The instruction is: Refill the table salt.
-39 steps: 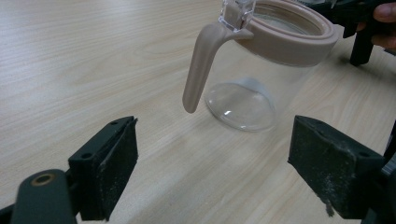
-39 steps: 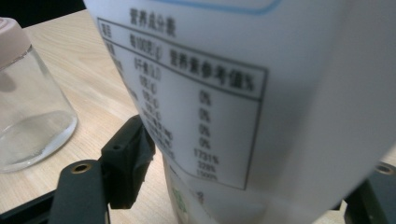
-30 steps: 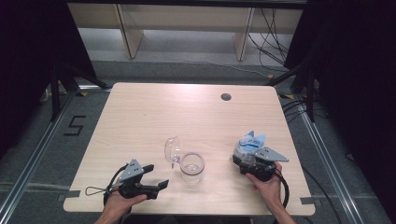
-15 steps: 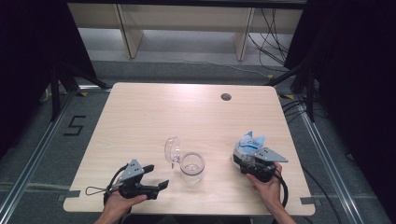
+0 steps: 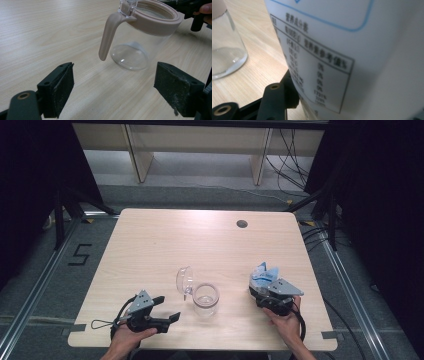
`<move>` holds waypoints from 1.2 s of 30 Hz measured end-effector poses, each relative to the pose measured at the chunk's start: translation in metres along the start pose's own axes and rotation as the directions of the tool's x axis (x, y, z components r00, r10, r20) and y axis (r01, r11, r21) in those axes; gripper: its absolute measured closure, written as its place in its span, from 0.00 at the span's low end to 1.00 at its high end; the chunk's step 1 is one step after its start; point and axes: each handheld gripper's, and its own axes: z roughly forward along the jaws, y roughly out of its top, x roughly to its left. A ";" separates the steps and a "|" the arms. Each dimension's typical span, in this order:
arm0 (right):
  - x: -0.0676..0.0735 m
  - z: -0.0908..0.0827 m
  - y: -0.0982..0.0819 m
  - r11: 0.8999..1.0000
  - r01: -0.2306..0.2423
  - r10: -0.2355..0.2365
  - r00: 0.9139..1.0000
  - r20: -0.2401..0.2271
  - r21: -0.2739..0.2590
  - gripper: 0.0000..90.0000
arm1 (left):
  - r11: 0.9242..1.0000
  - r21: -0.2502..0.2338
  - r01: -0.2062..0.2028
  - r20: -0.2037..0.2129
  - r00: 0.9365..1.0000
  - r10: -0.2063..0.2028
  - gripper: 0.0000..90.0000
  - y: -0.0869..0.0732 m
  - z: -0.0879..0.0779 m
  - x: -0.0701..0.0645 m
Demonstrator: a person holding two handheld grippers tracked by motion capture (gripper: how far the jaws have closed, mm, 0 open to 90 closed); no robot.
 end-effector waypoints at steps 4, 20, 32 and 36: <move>0.006 -0.001 0.003 1.000 0.017 -0.017 1.000 0.010 0.018 0.51 | 1.000 0.000 0.002 -0.003 1.000 -0.002 0.17 0.000 0.000 0.001; 0.025 -0.002 0.016 0.985 0.170 -0.171 0.984 0.047 0.019 0.51 | 1.000 0.002 0.007 -0.010 1.000 -0.007 0.17 0.000 0.000 0.002; 0.038 -0.002 0.023 0.958 0.283 -0.286 0.954 0.092 0.040 0.51 | 1.000 -0.003 0.015 -0.014 1.000 -0.015 0.17 0.000 0.001 0.002; 0.040 -0.003 0.025 0.951 0.305 -0.308 0.945 0.110 0.043 0.51 | 1.000 0.010 -0.006 -0.019 1.000 0.006 0.17 0.000 0.000 0.002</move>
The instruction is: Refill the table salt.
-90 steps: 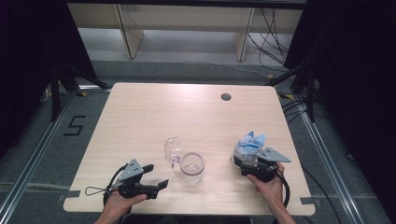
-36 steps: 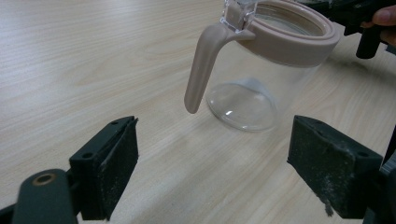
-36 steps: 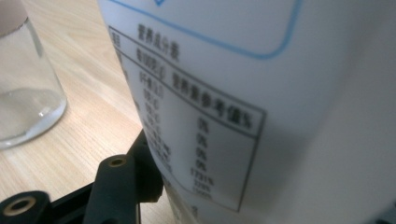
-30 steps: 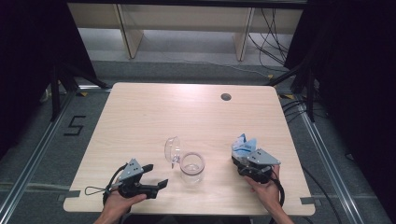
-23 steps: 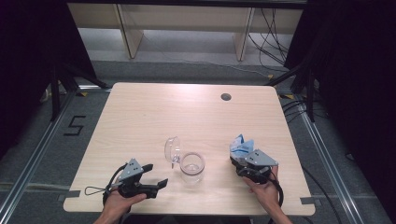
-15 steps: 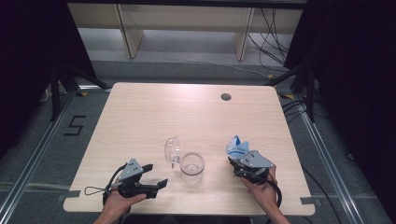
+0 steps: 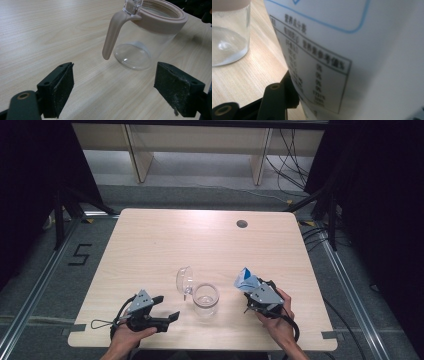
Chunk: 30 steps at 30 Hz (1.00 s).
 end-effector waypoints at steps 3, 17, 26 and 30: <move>0.000 0.000 0.001 1.000 0.015 -0.015 1.000 0.004 -0.002 0.51 | 1.000 -0.001 -0.003 0.006 1.000 0.003 0.17 0.000 0.001 0.001; 0.005 0.003 0.013 0.997 0.074 -0.073 0.997 0.029 -0.014 0.51 | 1.000 -0.007 0.012 0.005 1.000 -0.012 0.17 0.000 0.001 0.000; 0.011 0.008 0.018 0.988 0.153 -0.153 0.988 0.033 0.008 0.51 | 1.000 -0.006 0.012 0.000 1.000 -0.012 0.17 0.000 0.001 0.001; 0.014 0.011 0.021 0.984 0.179 -0.179 0.982 0.053 0.009 0.52 | 1.000 -0.006 0.012 0.001 1.000 -0.012 0.17 0.000 0.001 0.001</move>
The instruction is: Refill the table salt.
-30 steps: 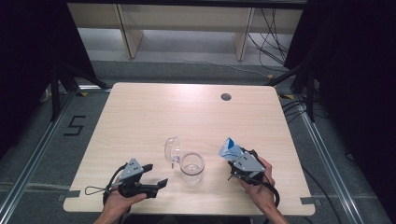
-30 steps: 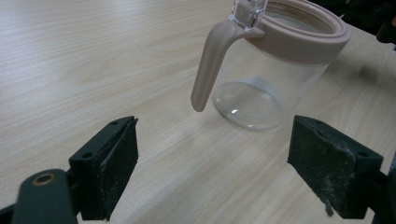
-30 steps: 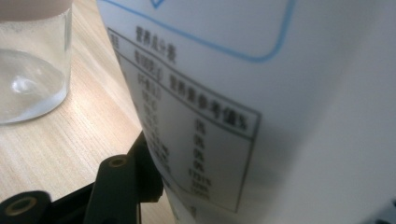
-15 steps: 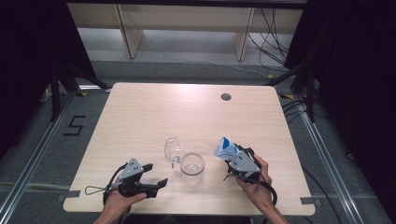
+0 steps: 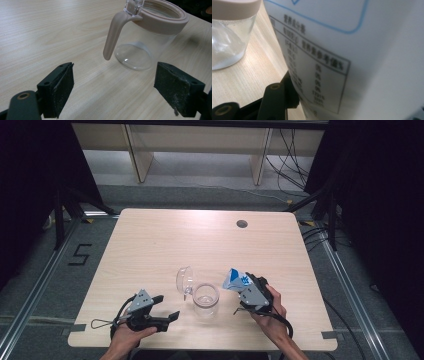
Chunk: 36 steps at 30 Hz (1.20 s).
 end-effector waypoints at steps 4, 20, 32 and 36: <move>0.003 0.002 0.002 0.999 0.035 -0.036 0.999 0.006 0.011 0.51 | 1.000 -0.003 -0.002 0.003 1.000 0.002 0.17 0.000 0.000 0.000; 0.007 0.008 0.006 0.995 0.091 -0.092 0.995 0.028 0.033 0.52 | 1.000 -0.001 -0.016 -0.002 1.000 0.016 0.17 0.001 -0.001 0.001; 0.008 0.008 0.007 0.990 0.133 -0.135 0.989 0.056 0.038 0.52 | 1.000 -0.005 -0.012 -0.003 1.000 0.012 0.17 0.001 -0.001 0.001; 0.008 0.008 0.008 0.984 0.172 -0.174 0.983 0.066 0.036 0.52 | 1.000 -0.002 -0.003 -0.001 1.000 0.003 0.17 0.001 0.000 0.001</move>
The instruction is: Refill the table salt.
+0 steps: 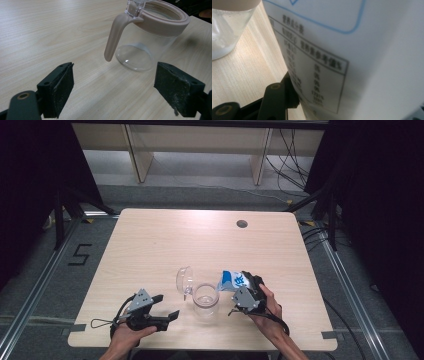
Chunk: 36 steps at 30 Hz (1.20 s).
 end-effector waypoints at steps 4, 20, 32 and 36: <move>0.002 0.000 0.001 1.000 0.010 -0.010 1.000 0.006 0.008 0.52 | 1.000 0.003 -0.006 -0.001 1.000 0.006 0.17 0.001 0.000 0.000; 0.003 0.008 0.006 0.999 0.046 -0.046 0.999 0.022 0.005 0.52 | 1.000 0.002 -0.004 0.002 1.000 0.004 0.17 0.000 0.000 0.000; 0.003 0.007 0.007 0.998 0.066 -0.066 0.997 0.034 0.004 0.52 | 0.996 0.011 -0.094 -0.033 0.995 0.094 0.26 0.006 0.017 0.000; 0.004 0.007 0.007 0.998 0.063 -0.063 0.997 0.039 0.008 0.52 | 0.993 0.006 -0.115 -0.045 0.992 0.115 0.31 0.008 0.024 0.002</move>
